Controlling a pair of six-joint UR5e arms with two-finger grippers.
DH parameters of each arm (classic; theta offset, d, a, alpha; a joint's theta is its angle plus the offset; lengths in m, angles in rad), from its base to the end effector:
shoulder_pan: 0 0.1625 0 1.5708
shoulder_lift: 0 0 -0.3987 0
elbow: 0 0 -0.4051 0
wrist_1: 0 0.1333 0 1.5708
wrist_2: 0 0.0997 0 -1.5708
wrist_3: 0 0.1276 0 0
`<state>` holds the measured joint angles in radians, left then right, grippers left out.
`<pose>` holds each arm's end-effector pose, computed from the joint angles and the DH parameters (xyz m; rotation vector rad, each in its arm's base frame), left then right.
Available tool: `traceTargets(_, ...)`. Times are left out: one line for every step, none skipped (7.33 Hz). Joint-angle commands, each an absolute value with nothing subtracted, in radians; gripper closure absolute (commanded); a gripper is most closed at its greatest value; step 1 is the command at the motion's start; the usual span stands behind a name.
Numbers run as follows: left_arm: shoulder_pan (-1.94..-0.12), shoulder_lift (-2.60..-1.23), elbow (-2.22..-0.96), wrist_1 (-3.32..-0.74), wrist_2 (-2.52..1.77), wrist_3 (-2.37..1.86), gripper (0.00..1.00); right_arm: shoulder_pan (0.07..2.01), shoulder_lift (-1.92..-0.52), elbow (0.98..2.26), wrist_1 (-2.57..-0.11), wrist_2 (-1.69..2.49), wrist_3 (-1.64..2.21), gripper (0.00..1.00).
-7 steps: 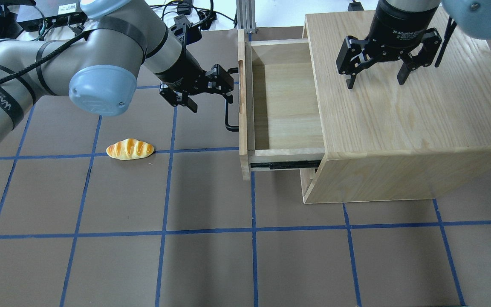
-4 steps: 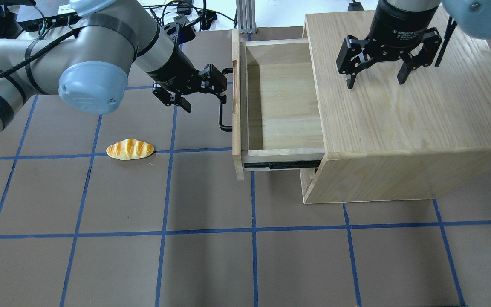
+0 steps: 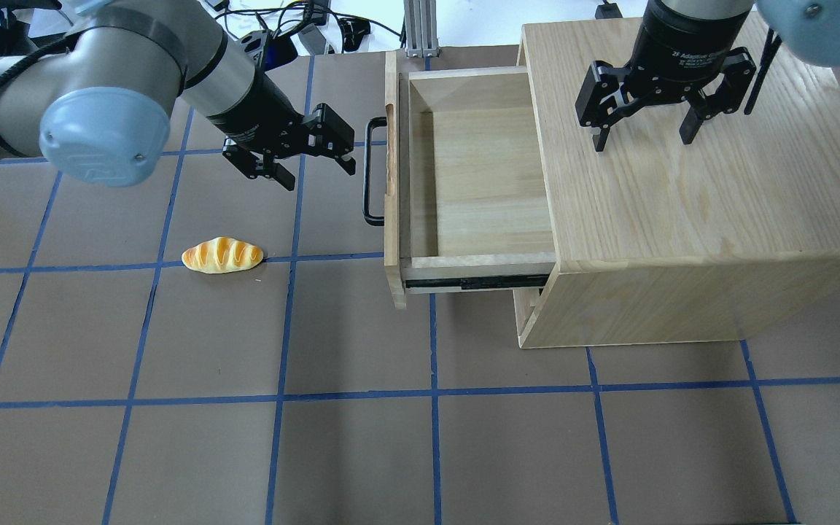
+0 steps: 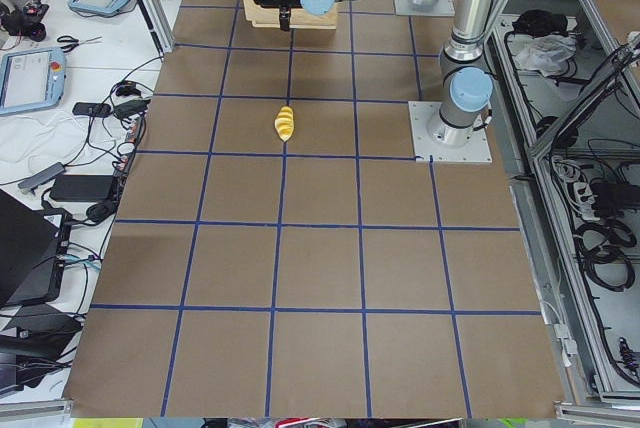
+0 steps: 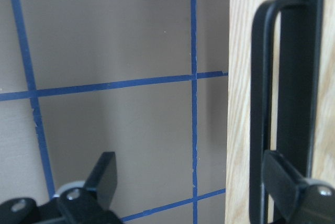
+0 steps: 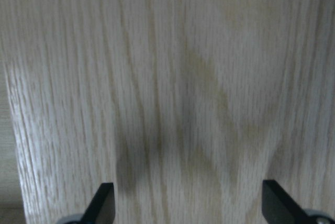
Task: Open upper drawer
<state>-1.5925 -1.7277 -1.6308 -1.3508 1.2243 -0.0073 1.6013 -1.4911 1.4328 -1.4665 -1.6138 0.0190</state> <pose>-0.1887 -0.5540 0.3494 -0.0209 -2.7950 -0.0028 0.1439 -0.5257 0.4516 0.0193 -3.0966 -0.0696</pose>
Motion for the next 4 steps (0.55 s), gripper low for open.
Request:
traceTargets(-1.556,-1.681,-1.615,-1.416,1.312,0.006,0.0,1.6,-1.491,1.433,-1.466,-1.614,0.02,0.0)
traceTargets(-1.542,-1.654,-1.615,-1.451,1.404,0.032,0.0,1.601,-1.491,1.433,-1.466,-1.614,0.018,0.0)
traceTargets(-1.537,-1.62,-1.594,-1.512,1.49,0.058,0.0,1.601,-1.491,1.433,-1.466,-1.614,0.02,0.0)
traceTargets(-1.54,-1.583,-1.553,-1.584,1.508,0.058,0.0,1.6,-1.491,1.433,-1.466,-1.614,0.02,0.0)
